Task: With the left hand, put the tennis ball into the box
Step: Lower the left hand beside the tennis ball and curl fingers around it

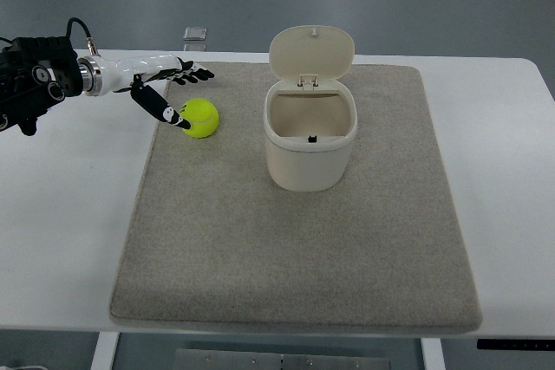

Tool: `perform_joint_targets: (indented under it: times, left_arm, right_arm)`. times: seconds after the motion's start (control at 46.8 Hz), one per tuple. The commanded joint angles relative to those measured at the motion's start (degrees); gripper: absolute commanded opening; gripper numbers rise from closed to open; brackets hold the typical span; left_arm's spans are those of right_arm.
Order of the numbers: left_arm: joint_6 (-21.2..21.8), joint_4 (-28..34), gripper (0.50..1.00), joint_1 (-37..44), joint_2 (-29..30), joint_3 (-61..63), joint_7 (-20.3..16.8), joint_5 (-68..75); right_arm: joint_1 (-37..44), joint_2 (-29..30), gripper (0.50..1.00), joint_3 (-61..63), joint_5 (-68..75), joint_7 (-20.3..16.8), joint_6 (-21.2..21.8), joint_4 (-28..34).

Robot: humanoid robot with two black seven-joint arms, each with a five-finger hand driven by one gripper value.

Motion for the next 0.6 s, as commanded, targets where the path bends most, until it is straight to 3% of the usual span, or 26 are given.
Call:
perform_joint_targets:
  times: [0.0, 0.577]
  left_arm:
    - [0.23, 0.02, 0.930, 0.44, -0.05, 0.06, -0.11, 1.41]
    - [2.52, 0.72, 0.911, 1.14, -1.28, 0.23, -0.90, 6.16]
  right_arm:
    - [0.00, 0.00, 0.901, 0.00, 0.00, 0.00, 0.00, 0.00]
    - [0.00, 0.00, 0.901, 0.00, 0.00, 0.00, 0.00, 0.00]
